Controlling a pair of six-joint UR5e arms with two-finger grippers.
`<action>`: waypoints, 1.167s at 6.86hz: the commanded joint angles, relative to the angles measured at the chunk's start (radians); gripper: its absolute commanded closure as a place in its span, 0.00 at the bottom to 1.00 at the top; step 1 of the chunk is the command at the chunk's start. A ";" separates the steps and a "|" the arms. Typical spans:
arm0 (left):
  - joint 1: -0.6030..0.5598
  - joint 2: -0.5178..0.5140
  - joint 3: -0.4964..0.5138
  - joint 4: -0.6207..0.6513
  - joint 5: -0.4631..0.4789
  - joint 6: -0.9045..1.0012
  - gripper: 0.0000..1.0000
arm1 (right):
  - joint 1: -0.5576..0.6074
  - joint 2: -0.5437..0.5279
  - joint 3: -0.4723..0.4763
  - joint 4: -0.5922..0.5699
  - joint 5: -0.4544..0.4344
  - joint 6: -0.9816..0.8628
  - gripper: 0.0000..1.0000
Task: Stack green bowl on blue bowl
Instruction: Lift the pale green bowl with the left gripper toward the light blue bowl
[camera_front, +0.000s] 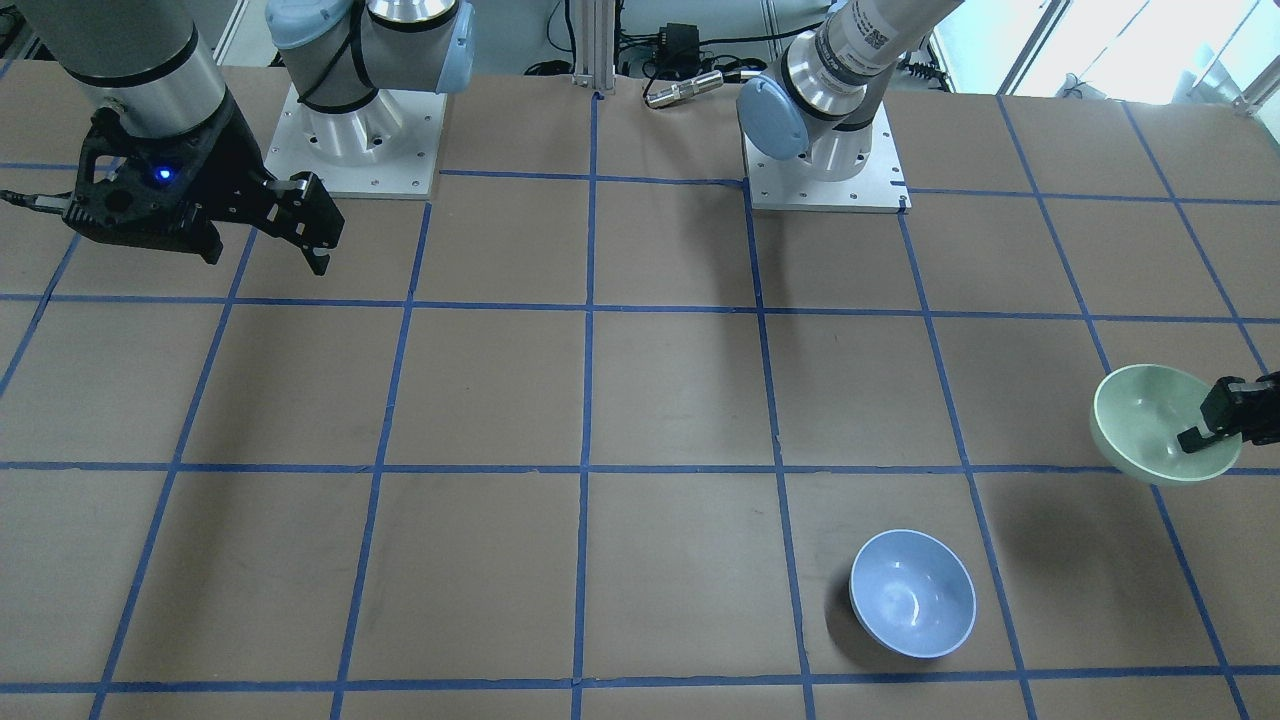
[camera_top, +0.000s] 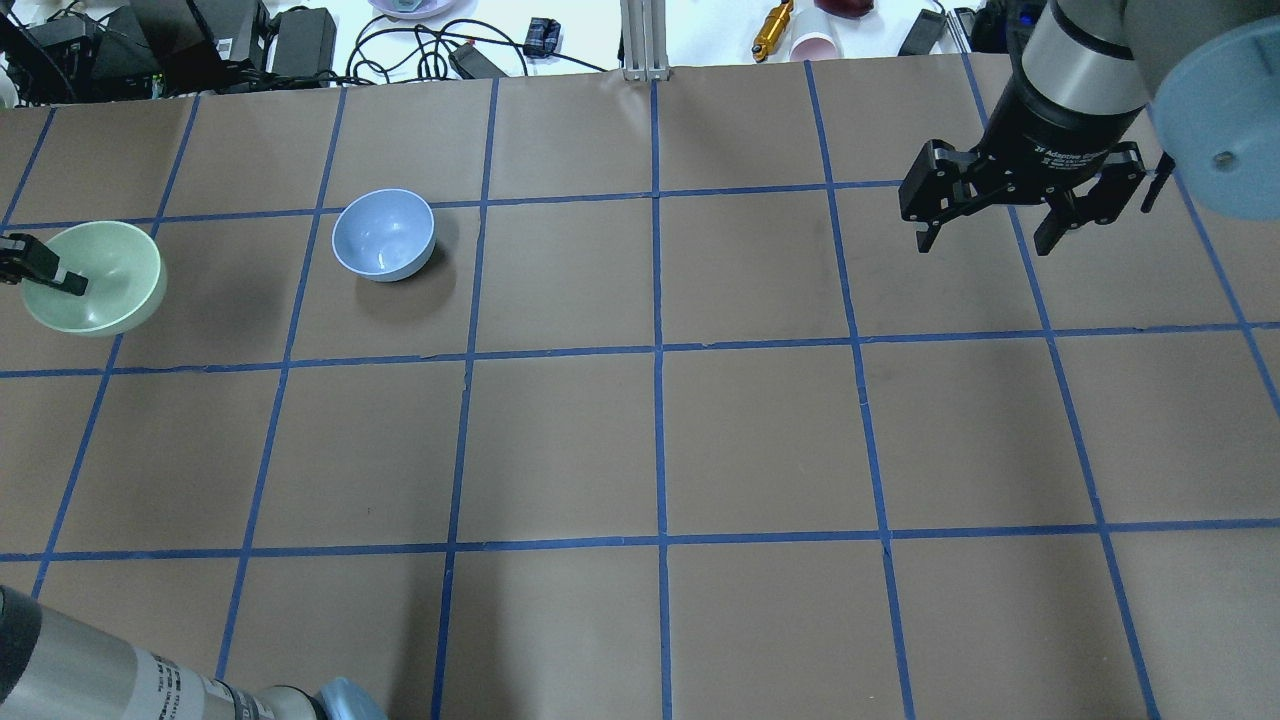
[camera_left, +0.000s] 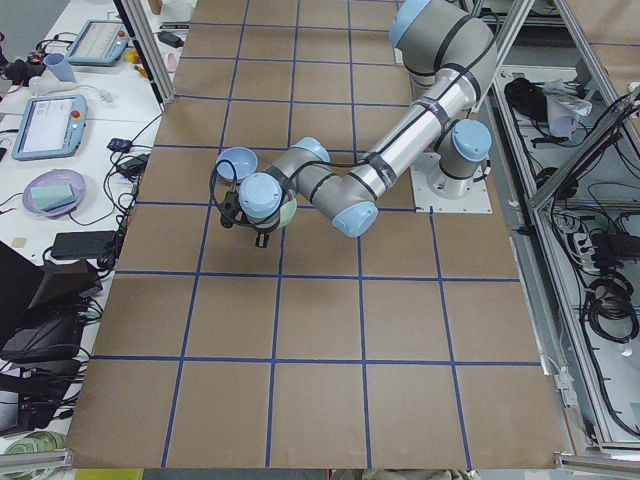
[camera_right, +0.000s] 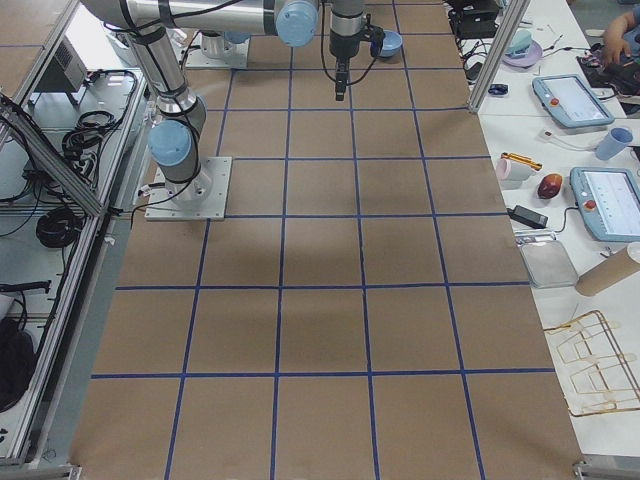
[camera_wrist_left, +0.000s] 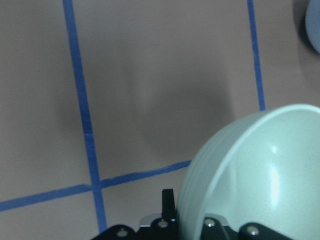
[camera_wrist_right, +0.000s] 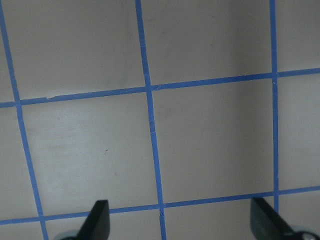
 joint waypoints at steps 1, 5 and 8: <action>-0.120 -0.008 0.011 -0.012 -0.002 -0.158 0.98 | 0.000 0.000 0.000 0.000 0.000 0.000 0.00; -0.271 -0.046 0.006 0.052 -0.101 -0.405 0.98 | 0.000 0.000 0.000 0.000 0.000 0.000 0.00; -0.317 -0.118 0.004 0.210 -0.167 -0.465 0.98 | 0.000 0.000 0.000 0.000 0.000 0.000 0.00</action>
